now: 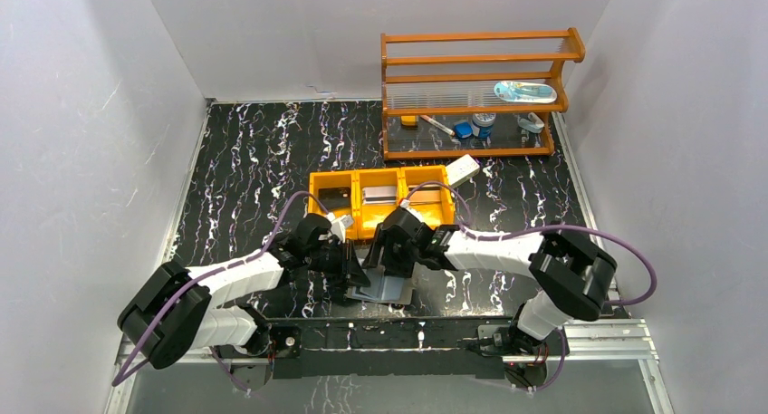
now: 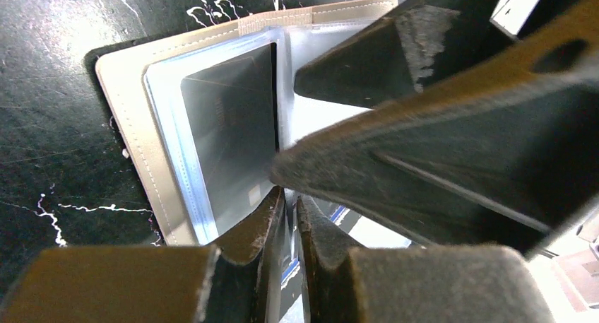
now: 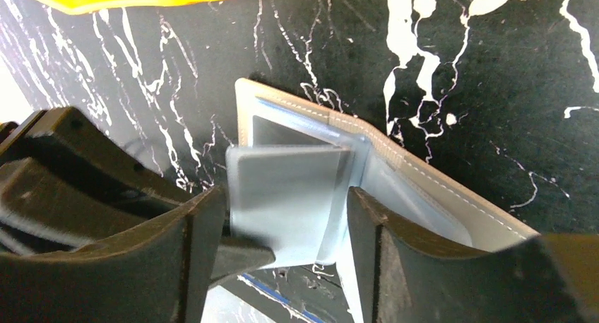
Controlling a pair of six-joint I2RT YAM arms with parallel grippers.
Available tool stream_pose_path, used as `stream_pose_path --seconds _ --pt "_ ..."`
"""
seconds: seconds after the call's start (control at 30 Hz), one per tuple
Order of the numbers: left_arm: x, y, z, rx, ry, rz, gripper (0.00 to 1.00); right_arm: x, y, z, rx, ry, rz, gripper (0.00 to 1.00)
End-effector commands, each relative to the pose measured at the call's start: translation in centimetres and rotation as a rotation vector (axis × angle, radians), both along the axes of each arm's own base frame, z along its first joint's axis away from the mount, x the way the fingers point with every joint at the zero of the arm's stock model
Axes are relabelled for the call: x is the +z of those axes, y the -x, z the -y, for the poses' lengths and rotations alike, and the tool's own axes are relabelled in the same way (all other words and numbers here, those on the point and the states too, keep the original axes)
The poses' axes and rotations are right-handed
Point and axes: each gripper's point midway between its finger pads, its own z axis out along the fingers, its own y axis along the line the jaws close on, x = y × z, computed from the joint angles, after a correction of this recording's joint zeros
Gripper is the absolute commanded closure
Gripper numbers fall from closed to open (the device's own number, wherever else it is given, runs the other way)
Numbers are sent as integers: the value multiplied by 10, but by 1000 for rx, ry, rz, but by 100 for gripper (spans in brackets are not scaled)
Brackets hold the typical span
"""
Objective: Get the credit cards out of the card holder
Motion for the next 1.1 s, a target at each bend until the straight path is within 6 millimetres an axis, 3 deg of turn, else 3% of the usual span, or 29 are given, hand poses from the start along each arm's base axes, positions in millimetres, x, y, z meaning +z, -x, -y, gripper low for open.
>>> stream_pose_path --seconds 0.0,0.13,0.4,0.67,0.9,1.07 --pt "7 -7 5 0 12 42 90 39 -9 -6 8 -74 76 24" --pt "10 -7 5 -12 18 48 89 56 -16 1 -31 -69 117 18" --pt "31 -3 22 -101 81 70 65 59 -20 34 -158 -3 133 17" --pt "42 4 37 -181 110 85 64 68 -19 55 -236 -39 164 17" --pt "40 11 41 -218 113 69 68 70 -17 69 -288 -58 167 24" --pt "43 14 45 -241 129 69 65 71 -15 74 -307 -83 167 28"
